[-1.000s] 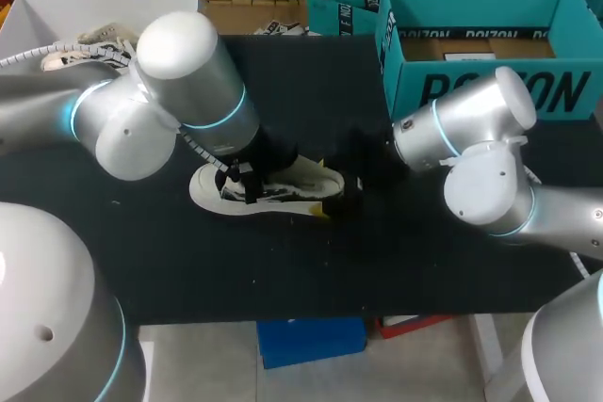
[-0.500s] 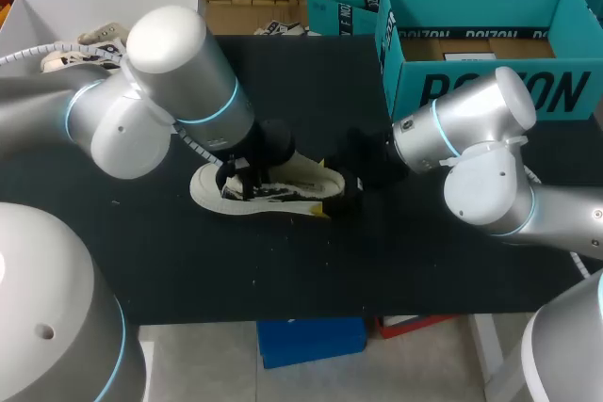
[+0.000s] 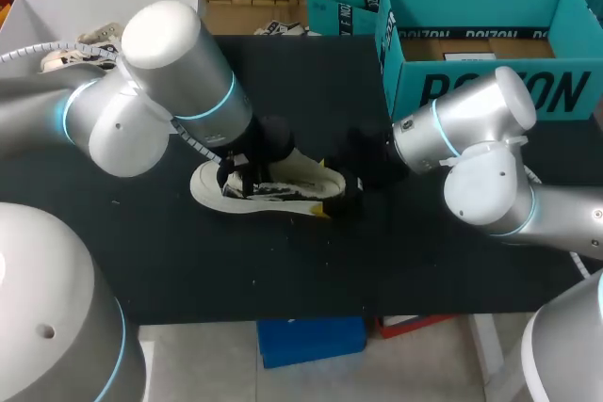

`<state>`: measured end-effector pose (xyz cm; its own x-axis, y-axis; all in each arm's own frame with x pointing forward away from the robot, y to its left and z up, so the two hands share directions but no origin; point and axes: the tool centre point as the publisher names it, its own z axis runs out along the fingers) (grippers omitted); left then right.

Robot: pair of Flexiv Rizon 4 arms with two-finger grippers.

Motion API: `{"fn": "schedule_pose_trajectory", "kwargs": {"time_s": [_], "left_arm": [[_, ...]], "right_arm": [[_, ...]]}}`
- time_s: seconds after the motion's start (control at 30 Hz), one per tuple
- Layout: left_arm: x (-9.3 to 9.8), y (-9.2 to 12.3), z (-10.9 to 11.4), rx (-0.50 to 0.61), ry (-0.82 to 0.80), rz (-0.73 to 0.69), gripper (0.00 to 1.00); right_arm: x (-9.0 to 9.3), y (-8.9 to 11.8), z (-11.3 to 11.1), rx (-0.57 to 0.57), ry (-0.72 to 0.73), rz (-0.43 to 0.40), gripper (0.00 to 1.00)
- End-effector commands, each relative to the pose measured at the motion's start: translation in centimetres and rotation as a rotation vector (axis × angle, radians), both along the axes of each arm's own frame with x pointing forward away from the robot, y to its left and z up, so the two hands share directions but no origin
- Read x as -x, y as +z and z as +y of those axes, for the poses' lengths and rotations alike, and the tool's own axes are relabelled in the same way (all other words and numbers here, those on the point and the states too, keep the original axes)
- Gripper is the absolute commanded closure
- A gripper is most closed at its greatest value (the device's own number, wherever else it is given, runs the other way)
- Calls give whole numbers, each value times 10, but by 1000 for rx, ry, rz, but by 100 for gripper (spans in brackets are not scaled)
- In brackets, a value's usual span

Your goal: Take the shoe out of the shoebox, open the shoe tongue, remove and reinsert the insole, then place the shoe into the shoebox

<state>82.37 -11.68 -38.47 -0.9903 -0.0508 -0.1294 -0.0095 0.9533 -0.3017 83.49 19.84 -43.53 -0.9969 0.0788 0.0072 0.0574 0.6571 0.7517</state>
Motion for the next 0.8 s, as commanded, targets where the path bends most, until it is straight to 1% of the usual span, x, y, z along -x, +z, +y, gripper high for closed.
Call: {"fn": "schedule_pose_trajectory", "kwargs": {"time_s": [0.03, 0.33, 0.8], "left_arm": [[1, 6, 7, 13, -6, -1, 100], [1, 9, 6, 25, -11, -2, 100], [1, 21, 2, 47, -16, -20, 100]], "right_arm": [[0, -3, -2, 1, 1, 1, 100], [0, -3, -2, 1, 1, 1, 100], [0, -3, -2, 1, 1, 1, 100]]}}
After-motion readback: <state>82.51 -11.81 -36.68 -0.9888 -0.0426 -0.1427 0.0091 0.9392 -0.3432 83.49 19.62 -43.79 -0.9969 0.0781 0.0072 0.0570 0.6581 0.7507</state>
